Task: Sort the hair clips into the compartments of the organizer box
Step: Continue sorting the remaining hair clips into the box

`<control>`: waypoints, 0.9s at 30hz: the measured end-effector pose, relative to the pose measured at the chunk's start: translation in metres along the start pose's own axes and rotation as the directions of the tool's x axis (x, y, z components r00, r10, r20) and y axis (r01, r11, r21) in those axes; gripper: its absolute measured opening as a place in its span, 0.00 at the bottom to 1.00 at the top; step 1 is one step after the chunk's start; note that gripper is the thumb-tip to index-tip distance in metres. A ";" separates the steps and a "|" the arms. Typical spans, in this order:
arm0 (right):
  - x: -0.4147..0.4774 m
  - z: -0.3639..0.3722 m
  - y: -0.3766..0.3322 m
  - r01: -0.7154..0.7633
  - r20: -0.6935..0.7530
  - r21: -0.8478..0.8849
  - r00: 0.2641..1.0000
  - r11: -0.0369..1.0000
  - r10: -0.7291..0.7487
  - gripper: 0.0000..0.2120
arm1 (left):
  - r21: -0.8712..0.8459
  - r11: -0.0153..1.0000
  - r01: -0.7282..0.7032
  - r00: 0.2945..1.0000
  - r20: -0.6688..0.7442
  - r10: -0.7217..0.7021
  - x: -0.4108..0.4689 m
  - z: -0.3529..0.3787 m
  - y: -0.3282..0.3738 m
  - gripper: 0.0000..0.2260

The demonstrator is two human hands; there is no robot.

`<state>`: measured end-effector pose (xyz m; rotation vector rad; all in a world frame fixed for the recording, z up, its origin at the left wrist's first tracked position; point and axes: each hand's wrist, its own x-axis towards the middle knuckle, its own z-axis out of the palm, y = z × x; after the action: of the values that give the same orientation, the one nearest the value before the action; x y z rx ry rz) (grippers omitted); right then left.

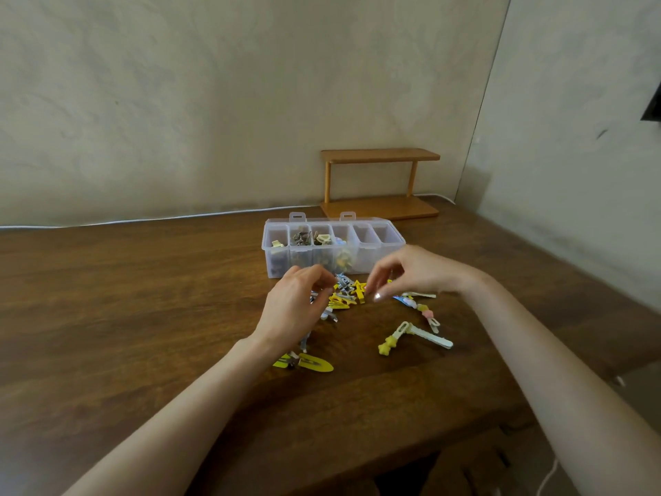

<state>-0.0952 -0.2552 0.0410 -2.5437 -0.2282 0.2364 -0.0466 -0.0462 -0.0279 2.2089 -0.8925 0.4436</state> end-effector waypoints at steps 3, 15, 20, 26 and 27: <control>-0.016 0.007 0.010 -0.011 0.111 -0.054 0.994 0.998 0.017 0.09 | 0.002 1.000 0.016 1.000 0.020 -0.016 -0.001 0.001 0.001 0.06; -0.020 0.023 0.025 -0.040 0.010 -0.157 0.999 0.987 0.043 0.10 | 0.013 0.999 0.038 0.999 0.038 -0.038 -0.002 -0.001 0.001 0.06; -0.019 0.019 0.016 0.001 -0.200 0.140 0.979 0.990 0.028 0.04 | 0.016 0.999 0.051 0.998 0.031 -0.051 -0.002 -0.002 0.000 0.05; 0.003 0.014 0.011 0.115 -0.501 0.333 0.863 0.936 0.072 0.03 | 0.002 0.999 0.055 0.998 0.013 -0.055 -0.001 -0.003 -0.002 0.05; 0.008 0.013 0.011 0.118 -0.561 0.338 0.822 0.934 0.099 0.03 | 0.000 0.998 0.055 0.998 0.010 -0.055 -0.001 -0.003 -0.002 0.05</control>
<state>-0.0892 -0.2557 0.0239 -2.1245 0.0401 -0.4583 -0.0467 -0.0425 -0.0272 2.2316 -0.8348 0.4066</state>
